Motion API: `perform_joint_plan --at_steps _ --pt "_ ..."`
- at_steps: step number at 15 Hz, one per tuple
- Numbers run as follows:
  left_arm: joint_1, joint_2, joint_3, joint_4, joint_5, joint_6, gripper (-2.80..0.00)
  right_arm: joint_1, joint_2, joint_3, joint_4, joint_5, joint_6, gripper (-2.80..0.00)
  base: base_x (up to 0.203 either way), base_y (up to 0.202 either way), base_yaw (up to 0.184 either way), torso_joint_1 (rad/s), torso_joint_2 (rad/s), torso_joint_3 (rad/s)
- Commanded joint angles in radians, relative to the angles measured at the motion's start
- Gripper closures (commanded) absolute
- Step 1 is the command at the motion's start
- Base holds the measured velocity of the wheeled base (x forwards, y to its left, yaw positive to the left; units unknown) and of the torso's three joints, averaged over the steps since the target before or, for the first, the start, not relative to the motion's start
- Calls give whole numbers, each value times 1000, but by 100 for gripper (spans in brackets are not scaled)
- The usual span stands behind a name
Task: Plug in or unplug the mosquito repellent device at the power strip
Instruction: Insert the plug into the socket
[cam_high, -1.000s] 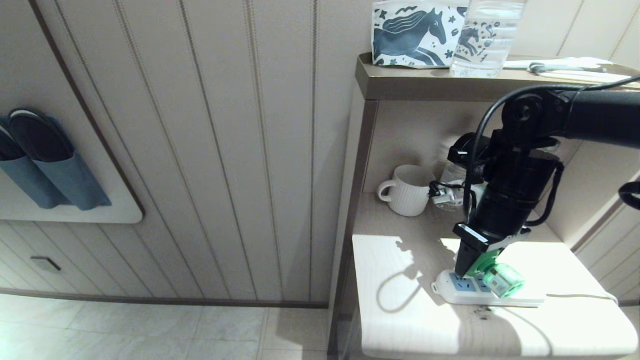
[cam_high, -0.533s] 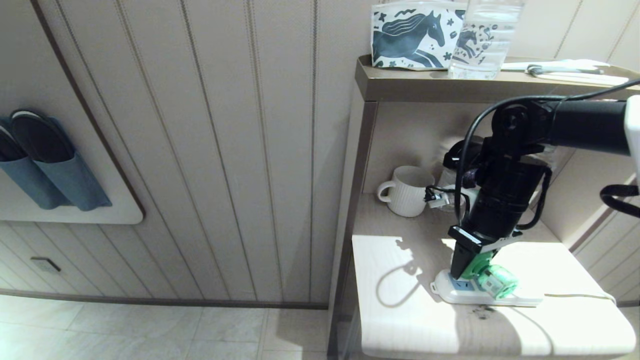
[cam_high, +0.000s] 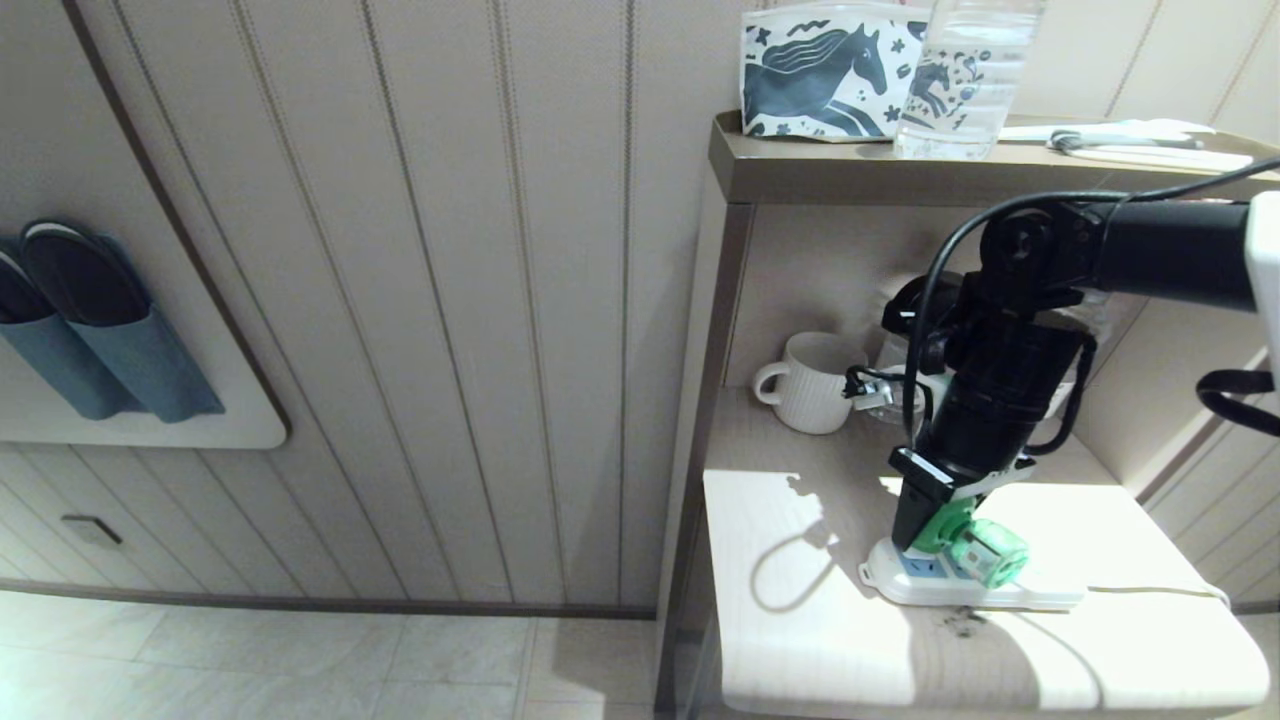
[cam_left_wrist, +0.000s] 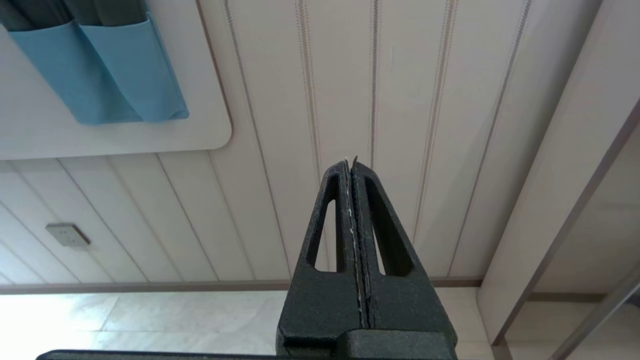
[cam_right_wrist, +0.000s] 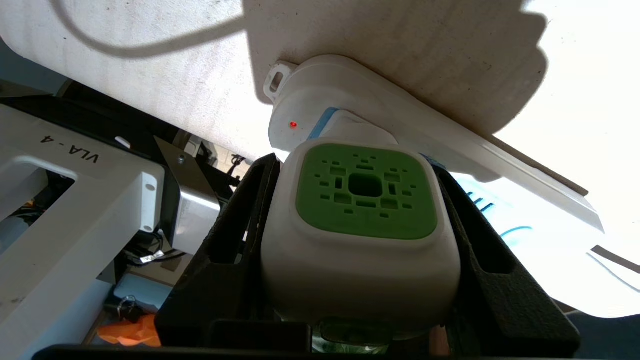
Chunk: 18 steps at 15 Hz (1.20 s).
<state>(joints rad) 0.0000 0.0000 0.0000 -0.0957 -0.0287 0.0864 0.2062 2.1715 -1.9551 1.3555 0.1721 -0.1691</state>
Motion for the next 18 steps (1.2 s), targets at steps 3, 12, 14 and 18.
perform_joint_plan --at_steps 3,12,14,18 --pt "1 0 0 -1 1 0 0 1 -18 1 8 1 0 0 0 0 0 0 0 0" --pt "0 0 0 -1 0 0 0 3 -48 1 -3 1 1 -280 0 0 0 0 0 0" --pt "0 0 0 -1 0 1 0 2 -60 0 -6 1 -3 -280 0 0 0 0 0 0" --pt "0 0 0 -1 0 0 0 0 -99 -2 -11 -1 -8 -280 0 0 0 0 0 0"
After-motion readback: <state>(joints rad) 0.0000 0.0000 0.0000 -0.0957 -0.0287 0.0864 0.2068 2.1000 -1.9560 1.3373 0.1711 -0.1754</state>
